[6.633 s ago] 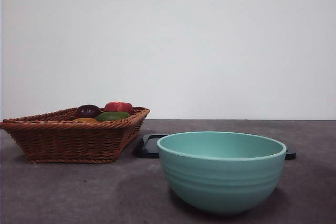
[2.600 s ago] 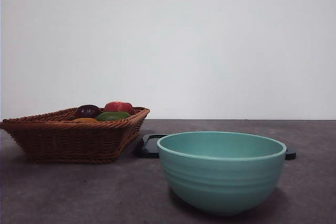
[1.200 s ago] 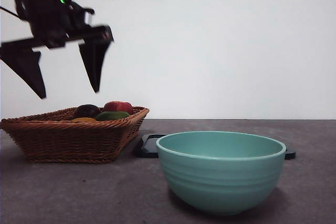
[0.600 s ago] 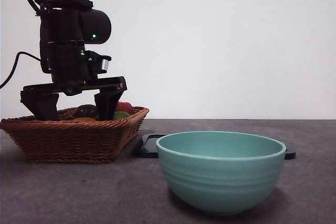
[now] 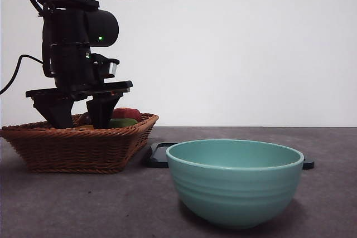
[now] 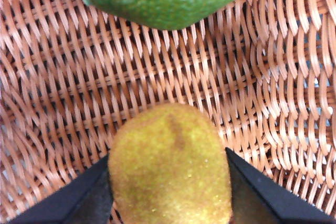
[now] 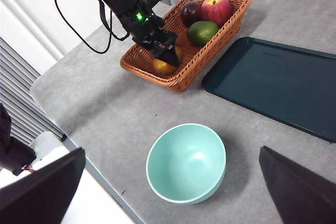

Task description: Pick up the wifruite, put it on the bowl, pick up the plate, put it on desk

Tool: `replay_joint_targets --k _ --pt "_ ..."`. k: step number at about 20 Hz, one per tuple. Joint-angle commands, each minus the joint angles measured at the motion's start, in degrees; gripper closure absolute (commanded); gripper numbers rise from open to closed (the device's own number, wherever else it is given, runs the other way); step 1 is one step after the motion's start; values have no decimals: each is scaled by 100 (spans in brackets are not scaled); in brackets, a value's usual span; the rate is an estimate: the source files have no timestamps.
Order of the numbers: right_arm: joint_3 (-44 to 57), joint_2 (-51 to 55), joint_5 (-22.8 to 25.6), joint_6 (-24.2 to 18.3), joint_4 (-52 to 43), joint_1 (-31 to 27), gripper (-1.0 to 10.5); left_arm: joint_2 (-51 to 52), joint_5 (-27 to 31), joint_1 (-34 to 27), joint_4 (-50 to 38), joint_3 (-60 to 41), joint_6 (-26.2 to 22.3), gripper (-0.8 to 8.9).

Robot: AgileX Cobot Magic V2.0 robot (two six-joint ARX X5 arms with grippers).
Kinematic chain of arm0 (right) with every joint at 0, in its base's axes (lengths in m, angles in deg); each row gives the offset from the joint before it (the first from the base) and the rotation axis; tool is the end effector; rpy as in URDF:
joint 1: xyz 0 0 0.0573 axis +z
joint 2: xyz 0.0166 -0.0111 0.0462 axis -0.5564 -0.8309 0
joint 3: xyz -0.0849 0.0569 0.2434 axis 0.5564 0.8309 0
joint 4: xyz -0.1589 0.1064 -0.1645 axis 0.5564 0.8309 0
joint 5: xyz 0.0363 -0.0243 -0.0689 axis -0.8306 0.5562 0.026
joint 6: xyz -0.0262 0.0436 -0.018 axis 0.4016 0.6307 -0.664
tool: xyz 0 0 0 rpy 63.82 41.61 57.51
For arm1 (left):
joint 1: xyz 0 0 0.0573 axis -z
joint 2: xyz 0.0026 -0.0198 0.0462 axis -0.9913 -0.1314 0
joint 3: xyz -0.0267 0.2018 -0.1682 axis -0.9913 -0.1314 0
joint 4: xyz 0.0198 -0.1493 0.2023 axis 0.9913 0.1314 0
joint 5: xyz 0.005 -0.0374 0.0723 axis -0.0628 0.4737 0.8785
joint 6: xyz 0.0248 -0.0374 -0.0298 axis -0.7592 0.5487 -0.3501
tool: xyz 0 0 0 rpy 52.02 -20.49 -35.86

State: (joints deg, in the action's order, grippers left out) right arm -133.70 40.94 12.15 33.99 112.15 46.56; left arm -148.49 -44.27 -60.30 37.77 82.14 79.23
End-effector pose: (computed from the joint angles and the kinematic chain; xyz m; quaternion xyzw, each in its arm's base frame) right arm 0.0632 0.0319 0.3221 0.0956 0.2652 0.3883 0.8773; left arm 0.3475 -0.1421 0.2029 0.0636 0.6113 -0.1246 0.7789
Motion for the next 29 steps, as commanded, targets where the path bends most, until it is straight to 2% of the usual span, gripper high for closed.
replay_joint_targets --k 1,7,13,19,24,29 --pt "-101 -17 -15 22 -39 24 304 -144 33 17 203 293 -68 610" --pt "-101 -17 -20 17 -37 24 304 249 31 13 1261 1196 -133 610" --pt "-210 -11 -28 -9 83 24 305 1346 -11 367 1818 1285 -105 610" --pt "-789 -11 31 -177 922 24 305 2063 -11 1373 2236 1285 269 610" --pt "-1364 -7 514 -455 2004 24 305 2006 -9 2433 2205 1263 708 610" --pt "-1635 48 625 -505 2251 24 305 1727 -9 3202 1950 1261 973 610"
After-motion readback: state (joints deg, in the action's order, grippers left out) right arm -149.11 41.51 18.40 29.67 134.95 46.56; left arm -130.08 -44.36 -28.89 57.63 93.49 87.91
